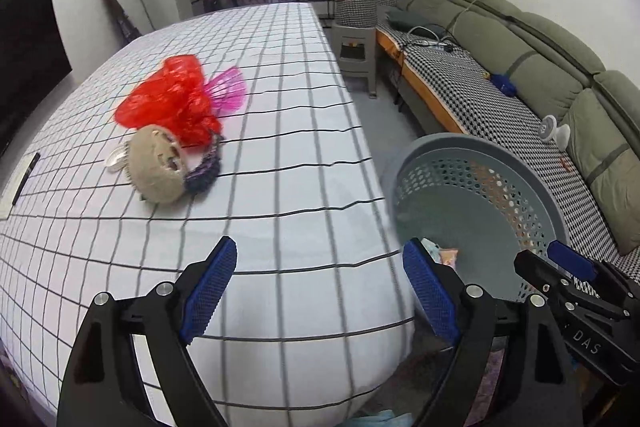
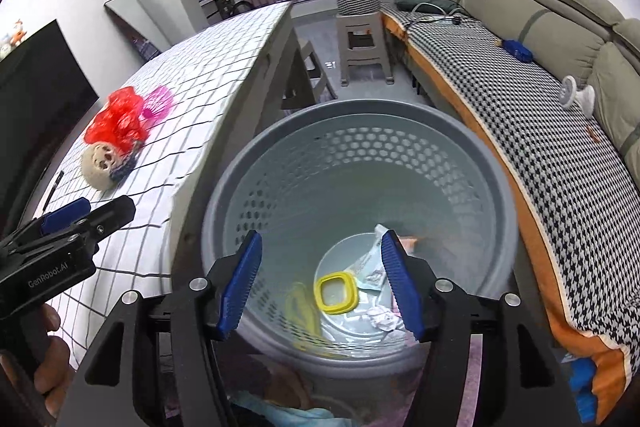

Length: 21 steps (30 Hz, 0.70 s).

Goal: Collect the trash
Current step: 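Move both open tools back over the table toward the plush toy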

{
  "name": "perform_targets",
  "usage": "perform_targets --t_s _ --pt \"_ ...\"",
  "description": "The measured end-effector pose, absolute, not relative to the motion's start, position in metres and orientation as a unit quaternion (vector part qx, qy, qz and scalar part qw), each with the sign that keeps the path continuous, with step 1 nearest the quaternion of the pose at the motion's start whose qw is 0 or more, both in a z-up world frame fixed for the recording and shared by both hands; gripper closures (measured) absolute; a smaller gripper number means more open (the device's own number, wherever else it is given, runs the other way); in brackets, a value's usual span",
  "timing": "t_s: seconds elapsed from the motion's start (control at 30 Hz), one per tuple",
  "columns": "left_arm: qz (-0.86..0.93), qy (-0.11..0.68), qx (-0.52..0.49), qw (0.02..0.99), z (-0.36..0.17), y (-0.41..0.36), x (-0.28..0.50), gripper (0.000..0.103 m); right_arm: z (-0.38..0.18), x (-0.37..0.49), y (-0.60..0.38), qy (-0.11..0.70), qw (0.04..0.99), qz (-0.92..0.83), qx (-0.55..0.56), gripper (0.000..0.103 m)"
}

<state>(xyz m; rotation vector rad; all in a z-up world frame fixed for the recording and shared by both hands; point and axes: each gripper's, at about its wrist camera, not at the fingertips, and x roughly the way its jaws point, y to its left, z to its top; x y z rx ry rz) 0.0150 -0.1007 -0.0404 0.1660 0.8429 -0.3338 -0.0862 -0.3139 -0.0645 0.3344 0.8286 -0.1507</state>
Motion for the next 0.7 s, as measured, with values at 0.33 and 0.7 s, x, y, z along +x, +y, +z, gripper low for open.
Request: perform_targets --t_s 0.33,0.7 --pt "-0.093 0.401 0.062 0.909 -0.040 -0.038 0.026 0.020 -0.056 -0.052 -0.265 0.407 0.904 -0.024 0.132 0.043" --pt "-0.020 0.401 0.032 0.915 -0.041 0.035 0.053 0.020 -0.039 0.019 -0.191 0.421 0.903 0.032 0.076 0.043"
